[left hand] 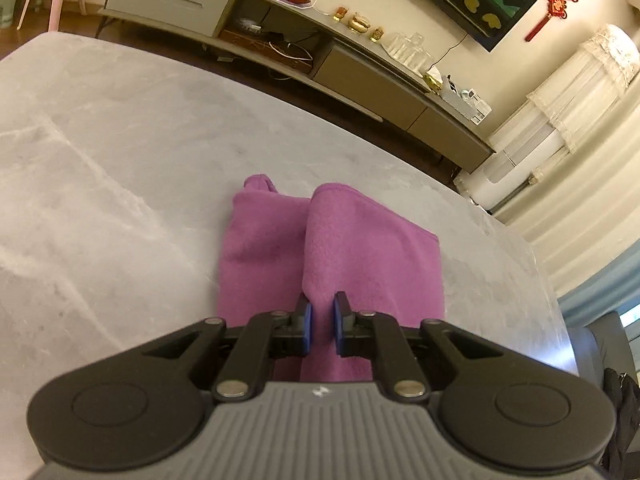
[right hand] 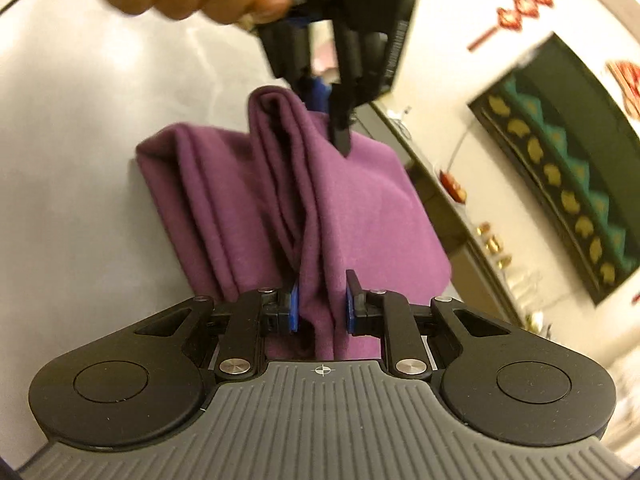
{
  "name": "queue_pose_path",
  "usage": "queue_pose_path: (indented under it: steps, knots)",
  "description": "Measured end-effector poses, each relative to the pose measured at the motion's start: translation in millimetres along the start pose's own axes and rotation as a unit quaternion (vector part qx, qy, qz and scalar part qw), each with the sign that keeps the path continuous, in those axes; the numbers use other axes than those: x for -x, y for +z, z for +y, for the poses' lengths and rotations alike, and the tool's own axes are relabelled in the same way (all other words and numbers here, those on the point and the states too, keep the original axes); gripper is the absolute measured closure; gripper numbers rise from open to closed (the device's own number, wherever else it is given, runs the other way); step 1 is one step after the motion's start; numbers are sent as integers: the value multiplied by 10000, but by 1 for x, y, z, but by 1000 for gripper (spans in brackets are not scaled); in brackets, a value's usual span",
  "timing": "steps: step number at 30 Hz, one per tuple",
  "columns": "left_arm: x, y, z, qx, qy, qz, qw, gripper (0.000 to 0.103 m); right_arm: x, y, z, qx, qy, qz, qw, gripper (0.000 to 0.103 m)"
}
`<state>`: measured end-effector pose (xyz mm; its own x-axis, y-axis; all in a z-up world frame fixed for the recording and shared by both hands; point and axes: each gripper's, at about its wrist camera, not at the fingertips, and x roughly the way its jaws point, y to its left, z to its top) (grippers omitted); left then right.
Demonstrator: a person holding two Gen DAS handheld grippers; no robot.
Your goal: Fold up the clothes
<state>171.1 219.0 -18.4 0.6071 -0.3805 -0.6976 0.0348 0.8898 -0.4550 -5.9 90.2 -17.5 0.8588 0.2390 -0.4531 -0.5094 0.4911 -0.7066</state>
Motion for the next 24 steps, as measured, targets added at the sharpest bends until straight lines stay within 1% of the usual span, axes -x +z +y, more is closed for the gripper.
queue_pose_path:
  steps: [1, 2, 4, 5, 7, 9, 10, 11, 12, 13, 14, 15, 16, 17, 18, 20, 21, 23, 24]
  knots:
    - [-1, 0, -1, -99, 91, -8, 9999, 86, -2, -1, 1, 185, 5, 7, 9998, 88]
    - [-3, -3, -4, -149, 100, 33, 9998, 83, -5, -2, 4, 444, 2, 9, 9990, 88]
    - [-11, -15, -18, -107, -124, 263, 9995, 74, -16, -14, -1, 976, -64, 1, 9952, 87]
    - [-14, -21, -25, -86, -235, 377, 9990, 74, -22, -20, -3, 1229, -102, 12, 9924, 87]
    - [-21, -33, -40, -43, -459, 607, 9971, 74, -37, -38, -24, 1482, -277, 320, 9880, 87]
    - [-28, -45, -54, -1, -681, 835, 9942, 75, -48, -57, -39, 1509, -445, 714, 9850, 85]
    - [-32, -51, -61, 21, -793, 949, 9923, 76, -57, -73, -57, 1478, -516, 976, 9828, 75]
    - [-34, -56, -72, -83, -883, 1027, 9908, 77, -61, -87, -74, 1340, -590, 1303, 9806, 72]
    - [-31, -60, -87, -336, -926, 1013, 9900, 79, -63, -100, -91, 1163, -656, 1615, 9778, 70]
    - [-25, -59, -95, -505, -949, 928, 9899, 80, -54, -109, -111, 602, -645, 1779, 9801, 66]
    - [-19, -56, -98, -622, -979, 816, 9899, 79, -45, -116, -130, 37, -629, 1917, 9794, 65]
    - [-12, -52, -100, -739, -1010, 705, 9896, 78, -28, -120, -144, -534, -597, 1846, 9795, 65]
    - [-6, -48, -101, -853, -1026, 620, 9891, 78, -12, -124, -158, -1104, -562, 1769, 9764, 65]
    - [-2, -44, -99, -963, -1023, 576, 9884, 78, 5, -127, -171, -1641, -527, 1675, 9707, 65]
    - [1, -41, -96, -1028, -1027, 551, 9878, 78, 24, -124, -169, -1857, -499, 1467, 9703, 65]
    - [2, -37, -89, -999, -1028, 574, 9880, 77, 59, -108, -147, -1926, -345, 915, 9764, 59]
    - [-1, -39, -85, -931, -967, 615, 9890, 77, 66, -96, -134, -1823, -240, 661, 9807, 57]
    - [-6, -41, -78, -782, -863, 706, 9907, 77, 68, -66, -106, -1383, -47, 304, 9899, 51]
    - [-7, -43, -73, -683, -849, 769, 9911, 77, 62, -53, -92, -1099, 27, 243, 9936, 51]
